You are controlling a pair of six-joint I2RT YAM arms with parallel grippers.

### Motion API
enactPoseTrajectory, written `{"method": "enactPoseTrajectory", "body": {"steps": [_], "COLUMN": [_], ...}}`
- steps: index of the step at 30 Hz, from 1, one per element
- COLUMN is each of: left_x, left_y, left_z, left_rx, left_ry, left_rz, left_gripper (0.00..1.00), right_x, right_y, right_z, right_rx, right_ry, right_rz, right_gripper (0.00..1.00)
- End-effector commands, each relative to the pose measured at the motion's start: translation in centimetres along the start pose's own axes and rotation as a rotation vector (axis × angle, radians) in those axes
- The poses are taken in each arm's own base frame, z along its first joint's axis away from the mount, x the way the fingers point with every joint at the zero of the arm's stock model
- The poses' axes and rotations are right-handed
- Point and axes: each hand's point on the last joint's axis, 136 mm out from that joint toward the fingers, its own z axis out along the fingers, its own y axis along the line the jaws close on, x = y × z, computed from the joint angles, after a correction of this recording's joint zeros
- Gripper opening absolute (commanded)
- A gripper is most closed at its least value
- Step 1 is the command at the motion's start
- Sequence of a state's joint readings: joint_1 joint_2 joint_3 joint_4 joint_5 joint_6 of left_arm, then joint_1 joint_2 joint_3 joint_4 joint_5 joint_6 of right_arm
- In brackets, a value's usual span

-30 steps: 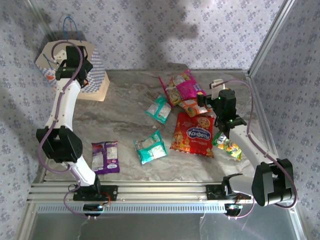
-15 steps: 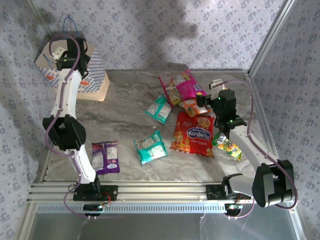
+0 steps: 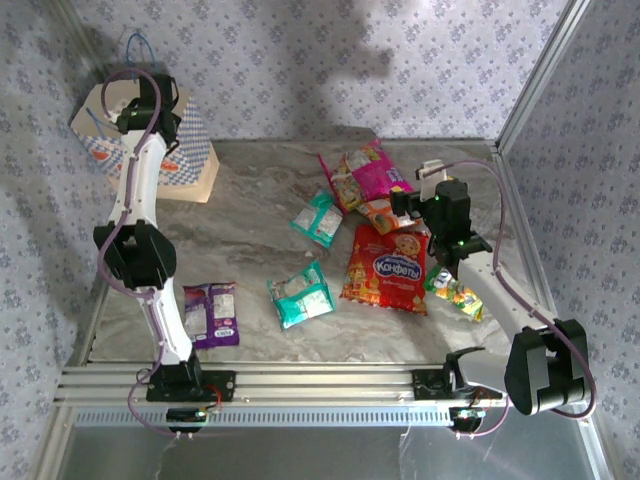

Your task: Place the snacks into the paper bag

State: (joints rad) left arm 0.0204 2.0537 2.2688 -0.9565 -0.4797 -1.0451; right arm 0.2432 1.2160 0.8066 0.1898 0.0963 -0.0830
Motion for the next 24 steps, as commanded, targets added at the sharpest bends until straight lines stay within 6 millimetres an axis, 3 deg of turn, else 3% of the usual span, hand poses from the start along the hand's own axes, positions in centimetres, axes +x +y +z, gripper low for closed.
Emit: {"method": "enactPoseTrajectory", "body": {"steps": [1, 6, 13, 24], "left_x": [-0.4, 0.5, 0.3, 1.0], "left_y": [0.7, 0.6, 0.5, 1.3], "left_z": [0.6, 1.8, 1.5, 1.2], "left_rx": [-0.039, -0.028, -0.019, -0.025], "left_ry": [0.007, 0.063, 0.068, 0.115], "left_rz": [-0.024, -0.055, -0.061, -0.038], "left_gripper": [0.78, 0.72, 0.64, 0.3], "right_x": [0.0, 0.2, -0.2, -0.2], "right_y": [0.3, 0.3, 0.6, 1.0], "right_z": [-0.2, -0.2, -0.4, -0.6], "right_rx": [-0.004, -0.004, -0.006, -0.017], "right_ry": [-0.004, 0.004, -0.004, -0.002], "right_rz": [-0.025, -0.03, -0.036, -0.055], "right_gripper": [1.0, 1.0, 1.0, 1.0]}}
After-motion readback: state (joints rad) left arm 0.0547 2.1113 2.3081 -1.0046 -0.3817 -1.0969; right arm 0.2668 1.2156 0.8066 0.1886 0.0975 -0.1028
